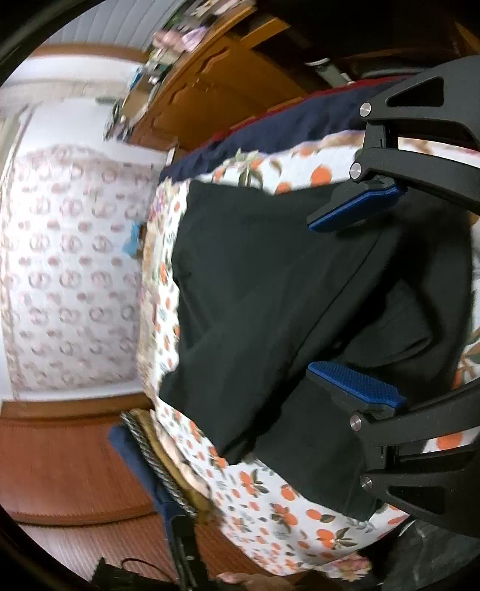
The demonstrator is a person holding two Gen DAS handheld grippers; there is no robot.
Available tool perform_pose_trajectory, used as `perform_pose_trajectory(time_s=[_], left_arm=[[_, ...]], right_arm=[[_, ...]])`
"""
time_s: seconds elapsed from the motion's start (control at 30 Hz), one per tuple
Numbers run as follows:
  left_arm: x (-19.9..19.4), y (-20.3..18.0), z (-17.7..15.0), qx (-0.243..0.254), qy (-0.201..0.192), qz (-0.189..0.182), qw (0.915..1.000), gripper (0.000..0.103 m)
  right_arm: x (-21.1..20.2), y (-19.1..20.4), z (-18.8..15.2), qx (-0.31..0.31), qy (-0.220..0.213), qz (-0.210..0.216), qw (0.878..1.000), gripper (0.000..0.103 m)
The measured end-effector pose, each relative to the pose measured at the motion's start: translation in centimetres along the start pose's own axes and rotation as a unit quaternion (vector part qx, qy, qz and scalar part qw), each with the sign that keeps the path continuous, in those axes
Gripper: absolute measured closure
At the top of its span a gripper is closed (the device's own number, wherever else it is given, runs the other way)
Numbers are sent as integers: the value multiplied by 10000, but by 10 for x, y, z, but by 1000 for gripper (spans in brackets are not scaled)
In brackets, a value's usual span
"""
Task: Fold small clothes
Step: 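Release the folded side and press the T-shirt flat with both open grippers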
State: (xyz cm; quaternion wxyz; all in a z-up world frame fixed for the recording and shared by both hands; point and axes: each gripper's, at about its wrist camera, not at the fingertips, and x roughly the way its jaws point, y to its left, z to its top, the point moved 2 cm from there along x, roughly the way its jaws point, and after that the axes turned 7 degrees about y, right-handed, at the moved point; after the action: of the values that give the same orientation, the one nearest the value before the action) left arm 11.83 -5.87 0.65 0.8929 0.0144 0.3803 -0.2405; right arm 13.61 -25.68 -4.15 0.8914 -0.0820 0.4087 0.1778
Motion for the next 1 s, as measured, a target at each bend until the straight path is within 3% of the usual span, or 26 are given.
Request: perform_pose_trajectory(time_s=[0.2, 0.33, 0.43, 0.73, 0.93, 1.0], left_arm=[[3, 14, -14, -165, 18, 106, 9998, 25], [4, 20, -21, -274, 23, 170, 9995, 25], [5, 21, -25, -323, 39, 196, 9993, 25], [4, 19, -27, -234, 11, 261, 9994, 26], [3, 18, -28, -250, 11, 279, 9993, 25], [3, 19, -28, -258, 22, 308, 9992, 25]], right_arm=[[18, 0, 7, -266, 340, -65, 9990, 48], [15, -2, 7, -320, 357, 33, 9988, 80], [2, -2, 8, -329, 224, 145, 9991, 88], [-59, -4, 8, -131, -521, 225, 9983, 90], [-44, -19, -6, 27, -127, -112, 9999, 90], [-35, -20, -12, 7, 62, -219, 9997, 81]])
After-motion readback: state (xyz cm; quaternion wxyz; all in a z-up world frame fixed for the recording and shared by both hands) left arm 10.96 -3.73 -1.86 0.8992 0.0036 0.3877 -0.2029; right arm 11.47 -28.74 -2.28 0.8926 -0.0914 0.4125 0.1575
